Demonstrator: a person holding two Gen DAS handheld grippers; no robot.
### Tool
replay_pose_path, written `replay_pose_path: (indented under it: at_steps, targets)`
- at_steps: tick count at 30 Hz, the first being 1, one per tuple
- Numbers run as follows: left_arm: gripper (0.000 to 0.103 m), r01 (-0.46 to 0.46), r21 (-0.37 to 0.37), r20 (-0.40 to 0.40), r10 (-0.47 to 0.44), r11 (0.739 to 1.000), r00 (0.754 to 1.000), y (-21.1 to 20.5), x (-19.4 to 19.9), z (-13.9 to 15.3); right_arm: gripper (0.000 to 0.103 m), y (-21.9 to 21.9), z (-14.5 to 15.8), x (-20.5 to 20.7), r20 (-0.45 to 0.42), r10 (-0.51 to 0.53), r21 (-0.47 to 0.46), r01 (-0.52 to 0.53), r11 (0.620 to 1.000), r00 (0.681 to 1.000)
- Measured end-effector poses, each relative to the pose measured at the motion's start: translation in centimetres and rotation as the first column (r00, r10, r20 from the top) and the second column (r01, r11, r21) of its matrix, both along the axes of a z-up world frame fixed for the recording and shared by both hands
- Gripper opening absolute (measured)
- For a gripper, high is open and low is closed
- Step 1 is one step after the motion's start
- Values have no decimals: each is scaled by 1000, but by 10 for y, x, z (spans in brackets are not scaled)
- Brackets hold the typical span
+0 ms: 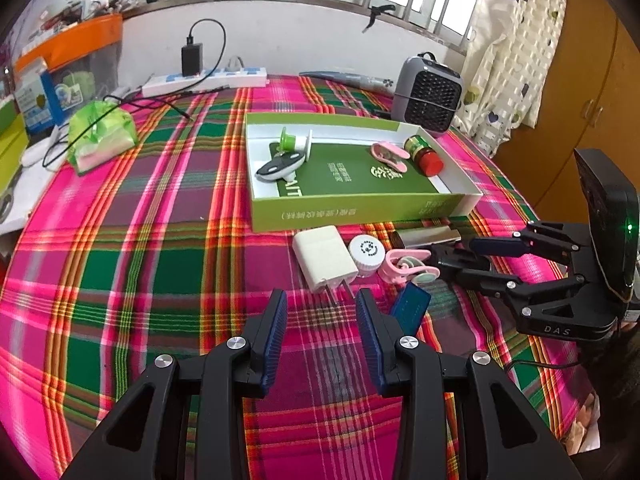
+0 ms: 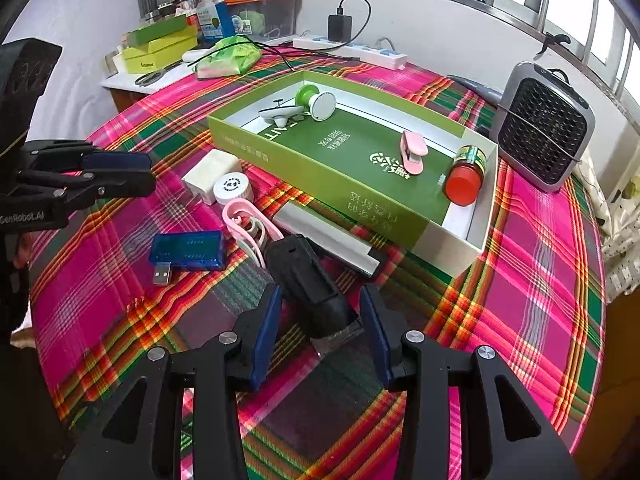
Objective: Organize rigid objects
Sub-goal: 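Withdraw both tools from the tray toward the loose objects beside it, then grasp the blue USB device with the left tool while the right tool grasps the black flashlight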
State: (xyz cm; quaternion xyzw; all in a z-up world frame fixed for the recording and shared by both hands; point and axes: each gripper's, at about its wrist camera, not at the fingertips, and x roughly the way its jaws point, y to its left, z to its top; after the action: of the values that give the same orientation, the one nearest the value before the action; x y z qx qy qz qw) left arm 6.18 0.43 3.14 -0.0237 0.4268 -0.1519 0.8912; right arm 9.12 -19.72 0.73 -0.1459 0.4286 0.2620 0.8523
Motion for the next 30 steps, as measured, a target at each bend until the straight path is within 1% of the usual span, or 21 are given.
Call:
replay_pose_path:
  at_steps: [7, 10, 18, 21, 24, 30]
  targets:
    - [35, 25, -7, -16, -25, 1000, 1000, -5, 1, -5, 42, 7, -5, 7, -14, 18, -11, -18, 1000, 1000]
    - [35, 55, -5, -25, -55, 998, 998, -11, 1, -7, 42, 9, -7, 7, -13, 20, -26, -20, 999, 1000]
    - [35, 121, 0, -43, -121, 993, 992, -29, 4, -11, 42, 4, -8, 5, -11, -31, -6, 31, 999, 999]
    - [35, 137, 0, -52, -137, 991, 989, -34, 5, -13, 39, 2, -8, 3, -5, -38, -2, 38, 999, 999]
    - [35, 140, -2, -55, -140, 990, 989, -37, 5, -13, 29, 0, -7, 0, -1, -45, 0, 45, 999, 999]
    - [35, 164, 11, -62, -163, 986, 985, -46, 7, -13, 29, -6, -8, -6, 4, -71, 11, 71, 997, 997]
